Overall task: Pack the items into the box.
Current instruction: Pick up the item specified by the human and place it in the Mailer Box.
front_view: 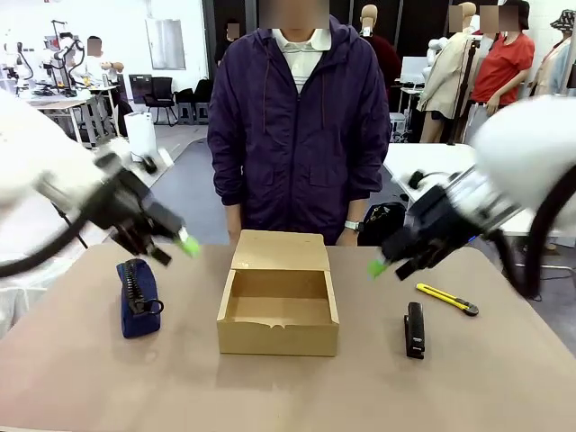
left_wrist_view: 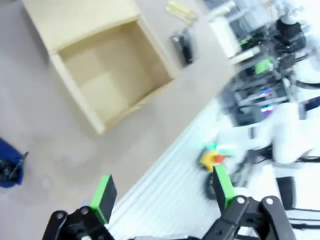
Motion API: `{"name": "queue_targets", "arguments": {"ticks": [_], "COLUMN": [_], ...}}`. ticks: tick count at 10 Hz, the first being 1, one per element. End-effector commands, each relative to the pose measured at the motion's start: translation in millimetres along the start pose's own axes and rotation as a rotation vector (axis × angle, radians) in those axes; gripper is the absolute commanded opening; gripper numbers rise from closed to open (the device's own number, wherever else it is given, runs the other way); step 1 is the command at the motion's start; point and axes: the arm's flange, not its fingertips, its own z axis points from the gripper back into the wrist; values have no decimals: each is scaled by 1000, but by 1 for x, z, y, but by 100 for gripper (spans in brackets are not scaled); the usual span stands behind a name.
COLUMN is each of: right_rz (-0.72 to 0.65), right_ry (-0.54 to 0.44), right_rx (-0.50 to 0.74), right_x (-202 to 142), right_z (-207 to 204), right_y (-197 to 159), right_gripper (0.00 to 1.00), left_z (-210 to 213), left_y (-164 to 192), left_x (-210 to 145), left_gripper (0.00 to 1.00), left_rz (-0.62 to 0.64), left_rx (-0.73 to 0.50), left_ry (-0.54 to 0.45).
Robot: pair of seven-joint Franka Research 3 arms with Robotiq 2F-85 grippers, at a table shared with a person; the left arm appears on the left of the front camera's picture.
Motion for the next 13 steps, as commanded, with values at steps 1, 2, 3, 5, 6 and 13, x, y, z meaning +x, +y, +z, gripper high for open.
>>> {"name": "queue_targets", "arguments": {"ticks": [1, 2, 3, 5, 6, 13], "right_rz": [-132, -187, -243, -447, -551, -694], "right_ry": [-50, -164, -298, -509, -568, -592], "right_rx": [269, 326, 347, 372, 405, 383], "right_x": [-15, -35, -63, -118, -145, -195], "right_z": [79, 124, 161, 200, 203, 211], "right_y": [-29, -50, -72, -131, -159, -199], "right_gripper": [100, 100, 100, 100, 100, 100], "left_z": [75, 119, 165, 230, 248, 268], "left_y": [32, 48, 73, 129, 152, 179], "left_x": [-5, -22, -42, -103, -134, -184], "left_gripper": [100, 100, 100, 100, 100, 100], "left_rz": [118, 145, 174, 321, 354, 459], "left_rx": [-186, -269, -290, -385, -427, -400], "left_ry": [-101, -102, -167, -443, -539, -586]}}
